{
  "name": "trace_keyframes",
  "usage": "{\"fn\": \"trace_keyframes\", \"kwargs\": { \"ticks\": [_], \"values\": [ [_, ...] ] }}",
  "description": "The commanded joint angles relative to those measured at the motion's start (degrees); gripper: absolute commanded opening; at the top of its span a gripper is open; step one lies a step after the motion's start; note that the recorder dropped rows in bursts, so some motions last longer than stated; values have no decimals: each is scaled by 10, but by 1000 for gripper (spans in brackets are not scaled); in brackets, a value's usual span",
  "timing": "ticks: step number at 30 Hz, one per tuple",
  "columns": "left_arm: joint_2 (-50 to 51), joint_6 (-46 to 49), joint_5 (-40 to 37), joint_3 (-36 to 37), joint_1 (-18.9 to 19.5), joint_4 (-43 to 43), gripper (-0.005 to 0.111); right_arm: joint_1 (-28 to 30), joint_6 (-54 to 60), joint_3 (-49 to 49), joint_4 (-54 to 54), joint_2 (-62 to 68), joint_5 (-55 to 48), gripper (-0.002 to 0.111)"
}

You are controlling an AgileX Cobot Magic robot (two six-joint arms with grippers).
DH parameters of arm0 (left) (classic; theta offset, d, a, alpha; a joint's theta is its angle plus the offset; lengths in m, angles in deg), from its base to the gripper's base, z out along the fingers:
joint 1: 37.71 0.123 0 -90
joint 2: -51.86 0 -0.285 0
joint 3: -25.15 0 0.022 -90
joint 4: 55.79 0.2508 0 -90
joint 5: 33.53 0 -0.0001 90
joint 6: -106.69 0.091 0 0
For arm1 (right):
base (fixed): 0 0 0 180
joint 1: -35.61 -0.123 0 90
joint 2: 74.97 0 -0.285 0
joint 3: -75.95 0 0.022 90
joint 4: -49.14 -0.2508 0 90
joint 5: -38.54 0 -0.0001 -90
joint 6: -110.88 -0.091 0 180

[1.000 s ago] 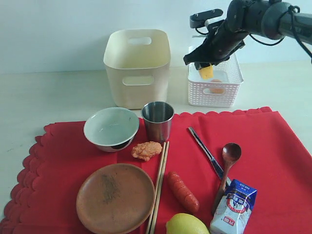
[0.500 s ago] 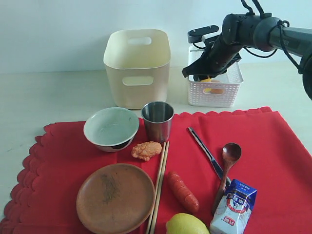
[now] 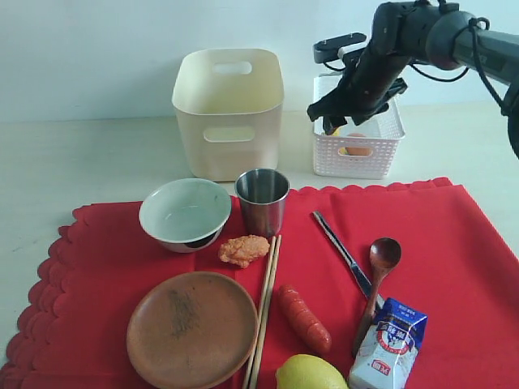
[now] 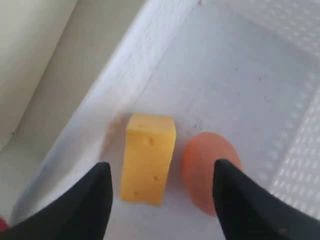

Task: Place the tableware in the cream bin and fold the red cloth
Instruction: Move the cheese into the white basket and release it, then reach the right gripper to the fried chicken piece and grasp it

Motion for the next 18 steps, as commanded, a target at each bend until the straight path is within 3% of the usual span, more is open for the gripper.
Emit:
{"fn": "trace_keyframes", "kwargs": {
  "ticks": [1, 11, 18],
  "values": [
    [-4, -3, 4, 1, 1, 0, 45, 2, -1, -20, 14, -44, -57, 58],
    [-4, -3, 4, 1, 1, 0, 45, 1, 29, -21, -59, -132, -168, 57],
    [-4, -3, 4, 1, 1, 0, 45, -13, 27, -14, -96, -174, -168, 55]
  ]
}}
